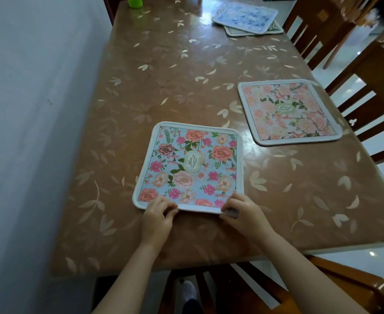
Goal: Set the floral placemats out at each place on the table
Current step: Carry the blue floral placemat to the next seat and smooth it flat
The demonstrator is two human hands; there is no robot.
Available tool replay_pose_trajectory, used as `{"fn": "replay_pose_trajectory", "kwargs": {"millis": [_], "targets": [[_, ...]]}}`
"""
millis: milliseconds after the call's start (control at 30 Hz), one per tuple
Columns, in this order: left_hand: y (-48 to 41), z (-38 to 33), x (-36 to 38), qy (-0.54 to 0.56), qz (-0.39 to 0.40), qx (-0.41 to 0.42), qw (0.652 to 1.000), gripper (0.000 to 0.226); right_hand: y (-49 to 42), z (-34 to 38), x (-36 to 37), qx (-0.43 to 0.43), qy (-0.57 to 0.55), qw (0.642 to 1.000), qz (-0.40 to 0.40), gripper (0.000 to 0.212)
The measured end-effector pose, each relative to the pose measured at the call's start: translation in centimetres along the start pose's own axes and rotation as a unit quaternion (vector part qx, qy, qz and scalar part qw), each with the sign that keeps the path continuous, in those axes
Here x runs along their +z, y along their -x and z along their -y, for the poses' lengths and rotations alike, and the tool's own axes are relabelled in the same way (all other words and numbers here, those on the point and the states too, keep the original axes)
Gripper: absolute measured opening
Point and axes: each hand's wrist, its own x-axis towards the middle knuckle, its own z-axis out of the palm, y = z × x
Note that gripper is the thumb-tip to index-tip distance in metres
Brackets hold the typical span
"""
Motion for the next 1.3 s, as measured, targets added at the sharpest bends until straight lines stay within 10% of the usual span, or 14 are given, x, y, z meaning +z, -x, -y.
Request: {"fn": "replay_pose_trajectory", "kwargs": {"millis": [500, 1300], "targets": [[1.1, -4.1, 1.5, -0.007, 0.078, 0.111, 0.991, 0.011, 0.5, 2.7, 1.8, -0.001, -0.038, 0.998, -0.059, 0.009], [5.4, 0.5, -3.8, 0.070, 0.010, -0.016, 0.997, 0.021, -1.1, 7.6, 6.4, -0.074, -0.072, 0.992, 0.067, 0.008]]}}
